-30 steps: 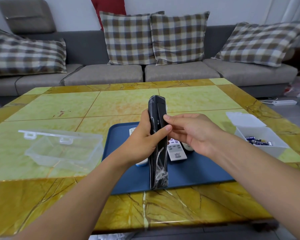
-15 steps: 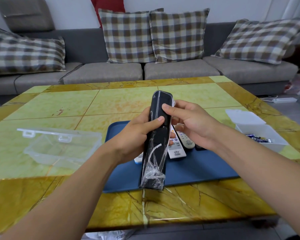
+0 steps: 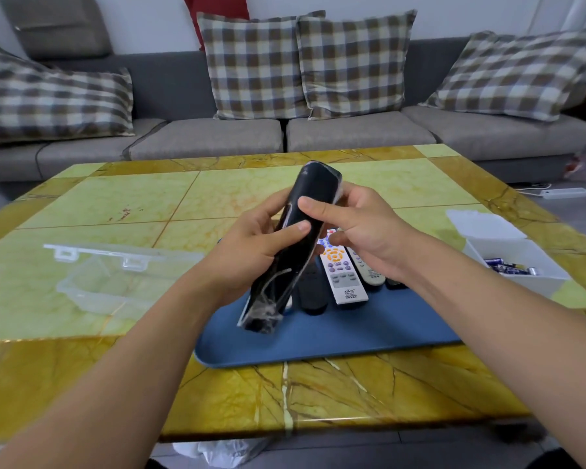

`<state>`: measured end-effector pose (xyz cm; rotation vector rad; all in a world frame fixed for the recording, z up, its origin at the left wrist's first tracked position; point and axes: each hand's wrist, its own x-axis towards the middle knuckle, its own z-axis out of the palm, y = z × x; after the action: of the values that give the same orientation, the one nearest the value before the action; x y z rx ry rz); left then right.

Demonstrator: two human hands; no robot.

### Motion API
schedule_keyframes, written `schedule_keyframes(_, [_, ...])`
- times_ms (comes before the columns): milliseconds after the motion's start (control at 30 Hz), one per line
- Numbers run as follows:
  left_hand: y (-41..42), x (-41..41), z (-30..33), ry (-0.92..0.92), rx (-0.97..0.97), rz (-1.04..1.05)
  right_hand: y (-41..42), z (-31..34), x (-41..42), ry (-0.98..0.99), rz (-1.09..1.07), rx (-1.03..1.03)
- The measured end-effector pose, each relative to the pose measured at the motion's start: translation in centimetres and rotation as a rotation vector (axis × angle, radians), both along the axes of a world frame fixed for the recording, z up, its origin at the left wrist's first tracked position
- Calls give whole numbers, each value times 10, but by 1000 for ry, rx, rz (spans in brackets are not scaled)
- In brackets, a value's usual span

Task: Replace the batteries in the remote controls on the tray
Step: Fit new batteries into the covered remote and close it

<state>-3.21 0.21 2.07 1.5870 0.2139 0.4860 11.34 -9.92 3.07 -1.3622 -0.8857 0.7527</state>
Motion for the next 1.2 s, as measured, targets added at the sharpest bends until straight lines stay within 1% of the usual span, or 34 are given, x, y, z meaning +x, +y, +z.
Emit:
schedule_keyframes(33, [2,-3,1,6,55,26,2,-1,0,-7,18,2])
schedule_keyframes(100, [6,-11,5,5,114,142,7,0,-4,11,12,87])
schedule_keyframes(167, [13,-17,7,-54,172,322,11,5,-10,-19,-7,213])
schedule_keyframes(200, [17,-21,8,-93,231,430,14,8,-14,-70,-29,260])
schedule_keyframes(233, [20,-25,9,-129,300,537,16,9,-19,-153,-67,290])
schedule_keyframes(300, [26,-33,8,-163,433,714,23,4,-27,-402,-162,302])
schedule_keyframes(367, [34,-44,6,-137,562,815,29,-8,-41,-610,-160,281])
schedule_keyframes(433, [41,-54,3,-44,734,843,33,-23,-52,-787,-71,239])
schedule_keyframes(500, [51,-69,0,115,912,820,39,-39,-62,-985,24,167])
schedule_keyframes(533, [56,-76,-1,200,960,809,41,-44,-66,-1085,64,135])
schedule_keyframes(600, [66,-93,-3,343,991,826,46,-53,-72,-1258,138,90])
schedule_keyframes(733, [81,-120,-7,528,954,872,51,-63,-78,-1455,280,-44])
schedule_keyframes(800, [84,-128,-11,597,933,840,52,-66,-78,-1490,327,-59])
schedule_keyframes(900, [86,-132,-14,649,952,782,55,-65,-77,-1490,393,-75])
schedule_keyframes(1000, [87,-131,-15,691,964,747,54,-53,-78,-1474,416,-184])
schedule_keyframes(1033, [88,-131,-16,705,967,739,55,-49,-79,-1443,405,-204])
schedule_keyframes(1133, [93,-129,-19,734,979,738,60,-40,-92,-1229,314,-174])
schedule_keyframes(1200, [96,-129,-22,734,990,745,67,-39,-109,-1168,287,-162])
